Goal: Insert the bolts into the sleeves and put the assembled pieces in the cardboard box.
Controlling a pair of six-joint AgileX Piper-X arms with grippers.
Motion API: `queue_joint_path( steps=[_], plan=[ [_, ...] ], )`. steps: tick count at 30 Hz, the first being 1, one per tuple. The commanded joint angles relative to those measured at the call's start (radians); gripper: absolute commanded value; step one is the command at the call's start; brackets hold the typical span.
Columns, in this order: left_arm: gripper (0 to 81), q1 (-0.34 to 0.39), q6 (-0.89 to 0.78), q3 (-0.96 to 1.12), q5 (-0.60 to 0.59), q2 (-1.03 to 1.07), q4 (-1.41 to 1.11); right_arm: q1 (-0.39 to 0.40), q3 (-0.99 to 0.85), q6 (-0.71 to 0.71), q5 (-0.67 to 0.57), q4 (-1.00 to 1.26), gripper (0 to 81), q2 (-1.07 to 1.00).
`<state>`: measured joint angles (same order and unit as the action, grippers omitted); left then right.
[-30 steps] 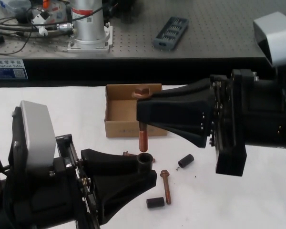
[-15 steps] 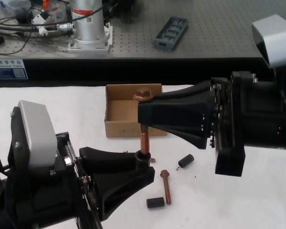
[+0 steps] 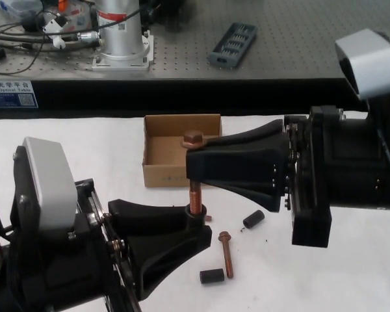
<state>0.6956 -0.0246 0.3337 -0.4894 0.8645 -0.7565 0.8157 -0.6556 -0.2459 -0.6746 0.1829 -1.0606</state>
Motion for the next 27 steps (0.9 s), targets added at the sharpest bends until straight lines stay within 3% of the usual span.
queue_joint_path(
  steps=[1, 3, 4, 9, 11, 20, 24, 27],
  plan=[
    [0.6, -0.003, 0.000, 0.009, 0.014, -0.012, -0.062, -0.006, 0.001, 0.008, -0.009, -0.031, 1.8, -0.002],
    [0.6, -0.003, 0.000, 0.009, 0.014, -0.012, -0.078, -0.006, 0.002, 0.008, -0.020, -0.058, 0.1, -0.002],
    [0.6, -0.003, 0.000, 0.009, 0.014, -0.012, -0.086, -0.006, 0.002, 0.008, -0.033, -0.071, 2.9, -0.002],
    [0.6, -0.003, -0.028, 0.013, 0.014, -0.012, -0.114, -0.006, 0.002, 0.025, -0.059, -0.096, 27.7, -0.002],
    [0.6, -0.003, -0.029, 0.013, 0.014, -0.012, -0.114, -0.006, 0.002, 0.025, -0.053, -0.096, 32.9, -0.002],
    [0.6, -0.003, -0.029, 0.013, 0.018, -0.012, -0.114, -0.006, 0.002, 0.023, -0.053, -0.094, 32.8, 0.003],
    [0.6, -0.003, -0.129, 0.016, 0.165, -0.012, -0.114, -0.021, 0.002, 0.023, -0.007, -0.104, 30.2, 0.031],
    [0.6, -0.010, -0.195, 0.027, 0.275, -0.012, -0.102, -0.060, 0.002, 0.046, 0.064, -0.173, 22.0, 0.092]
  ],
)
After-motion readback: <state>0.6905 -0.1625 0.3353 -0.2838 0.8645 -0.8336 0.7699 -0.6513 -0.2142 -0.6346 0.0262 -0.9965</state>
